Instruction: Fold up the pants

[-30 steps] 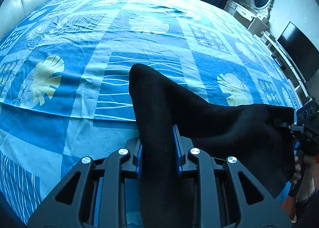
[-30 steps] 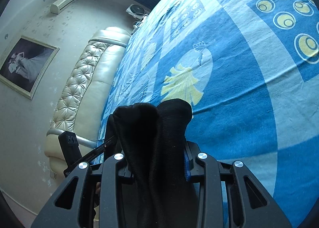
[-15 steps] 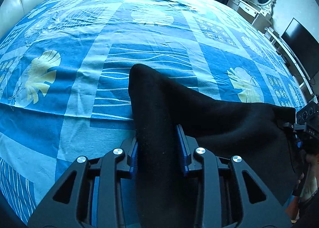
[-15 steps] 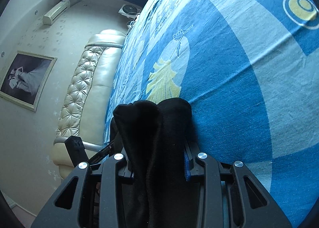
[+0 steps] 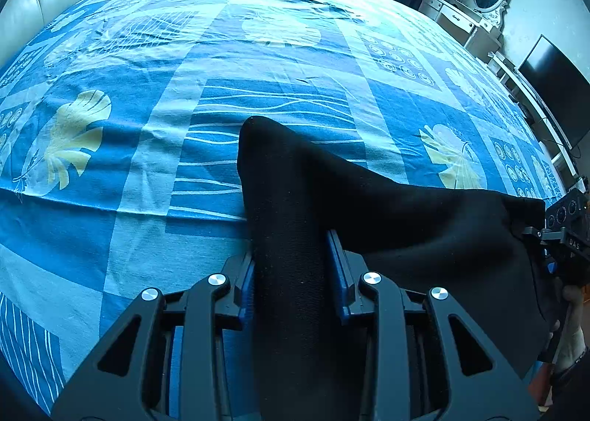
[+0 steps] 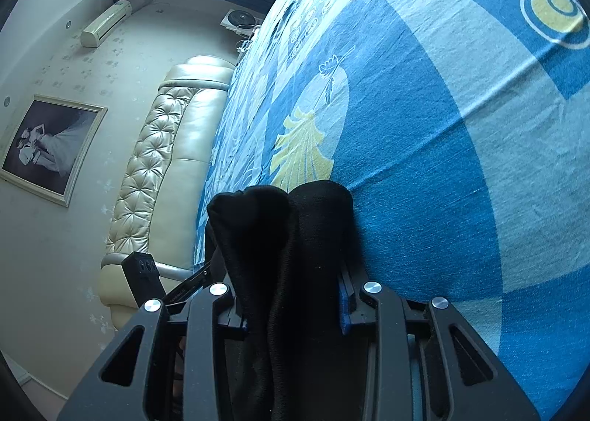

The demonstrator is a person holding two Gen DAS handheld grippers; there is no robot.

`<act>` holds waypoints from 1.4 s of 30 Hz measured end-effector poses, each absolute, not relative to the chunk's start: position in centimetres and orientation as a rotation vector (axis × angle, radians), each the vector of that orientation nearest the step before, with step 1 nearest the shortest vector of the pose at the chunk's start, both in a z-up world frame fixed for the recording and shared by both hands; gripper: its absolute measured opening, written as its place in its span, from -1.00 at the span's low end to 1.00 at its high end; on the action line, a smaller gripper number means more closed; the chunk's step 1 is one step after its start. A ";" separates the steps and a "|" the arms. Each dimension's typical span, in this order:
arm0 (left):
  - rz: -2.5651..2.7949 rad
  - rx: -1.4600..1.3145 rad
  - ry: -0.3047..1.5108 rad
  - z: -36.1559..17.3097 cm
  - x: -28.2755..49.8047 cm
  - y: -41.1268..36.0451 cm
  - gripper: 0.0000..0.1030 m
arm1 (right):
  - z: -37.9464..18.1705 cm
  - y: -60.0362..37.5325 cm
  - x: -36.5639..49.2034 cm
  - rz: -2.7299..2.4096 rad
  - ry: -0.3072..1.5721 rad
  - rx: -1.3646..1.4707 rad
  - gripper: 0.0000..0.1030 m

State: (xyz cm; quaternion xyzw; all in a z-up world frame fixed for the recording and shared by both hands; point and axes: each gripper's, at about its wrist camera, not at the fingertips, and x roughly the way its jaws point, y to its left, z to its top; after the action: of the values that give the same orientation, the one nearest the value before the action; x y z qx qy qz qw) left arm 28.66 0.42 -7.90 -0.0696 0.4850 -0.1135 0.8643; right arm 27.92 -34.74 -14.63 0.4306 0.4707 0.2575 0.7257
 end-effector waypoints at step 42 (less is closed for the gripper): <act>-0.407 -0.636 1.101 -9.6 16.0 5.0 0.47 | -11.5 -34.2 18.1 0.483 1.074 0.902 0.49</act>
State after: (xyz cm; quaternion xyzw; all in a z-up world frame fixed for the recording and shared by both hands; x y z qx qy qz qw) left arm 16.03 5.01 -9.55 -0.2951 0.5103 -0.1889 0.7854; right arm 18.07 -34.20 -11.47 0.4109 0.4892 0.2200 0.7372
